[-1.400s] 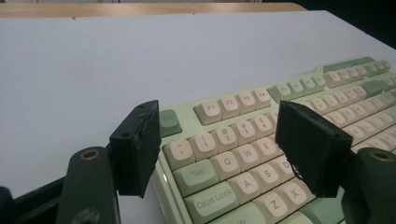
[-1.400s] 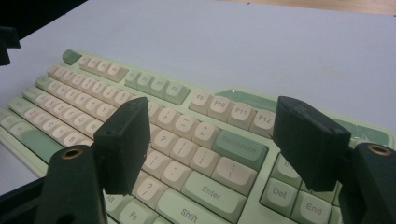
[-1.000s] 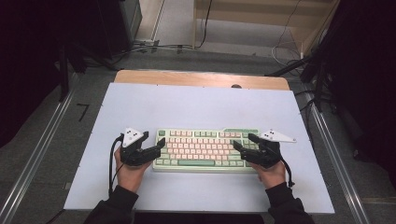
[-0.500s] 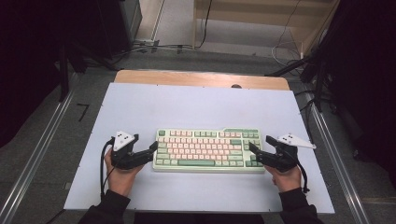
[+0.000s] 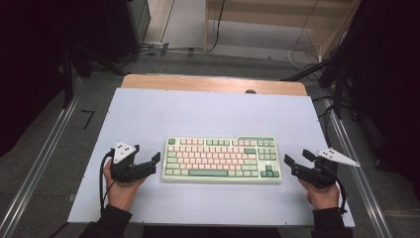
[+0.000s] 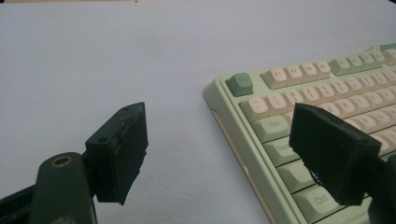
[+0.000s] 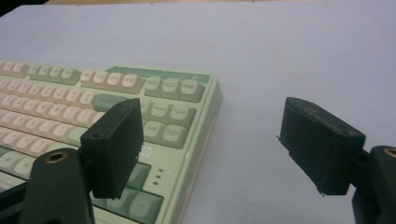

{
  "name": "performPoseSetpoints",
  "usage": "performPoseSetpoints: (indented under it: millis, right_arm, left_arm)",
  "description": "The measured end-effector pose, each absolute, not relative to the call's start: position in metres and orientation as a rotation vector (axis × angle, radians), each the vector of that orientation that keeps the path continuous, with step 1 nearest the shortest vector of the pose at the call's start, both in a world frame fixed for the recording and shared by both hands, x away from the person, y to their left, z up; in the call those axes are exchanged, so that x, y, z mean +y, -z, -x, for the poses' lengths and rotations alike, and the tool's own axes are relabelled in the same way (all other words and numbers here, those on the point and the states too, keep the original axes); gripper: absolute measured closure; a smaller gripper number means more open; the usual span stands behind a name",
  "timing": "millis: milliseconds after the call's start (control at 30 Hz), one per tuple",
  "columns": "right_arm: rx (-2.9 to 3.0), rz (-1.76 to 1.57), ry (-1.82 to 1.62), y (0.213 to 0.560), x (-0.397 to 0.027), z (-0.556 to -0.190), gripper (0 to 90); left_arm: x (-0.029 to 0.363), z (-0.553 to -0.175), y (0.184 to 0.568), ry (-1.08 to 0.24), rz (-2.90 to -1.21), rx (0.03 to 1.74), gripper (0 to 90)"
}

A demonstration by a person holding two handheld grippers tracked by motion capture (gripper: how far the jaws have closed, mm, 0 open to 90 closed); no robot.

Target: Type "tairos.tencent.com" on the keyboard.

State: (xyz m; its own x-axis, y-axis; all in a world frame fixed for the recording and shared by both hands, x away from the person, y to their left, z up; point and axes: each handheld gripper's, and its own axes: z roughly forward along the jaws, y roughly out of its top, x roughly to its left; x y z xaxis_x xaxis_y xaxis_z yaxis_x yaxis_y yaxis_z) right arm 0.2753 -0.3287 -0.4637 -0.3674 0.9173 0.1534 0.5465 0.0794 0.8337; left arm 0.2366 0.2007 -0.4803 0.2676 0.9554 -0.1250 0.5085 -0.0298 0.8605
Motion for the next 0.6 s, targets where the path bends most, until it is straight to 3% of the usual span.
performPoseSetpoints:
  millis: [600]
  right_arm:
    - [1.890, -1.537, -1.126, 0.473, -0.366, -0.262, 20.0]
  left_arm:
    - [0.219, -0.225, 0.486, -0.677, -1.672, 1.428, 19.9]
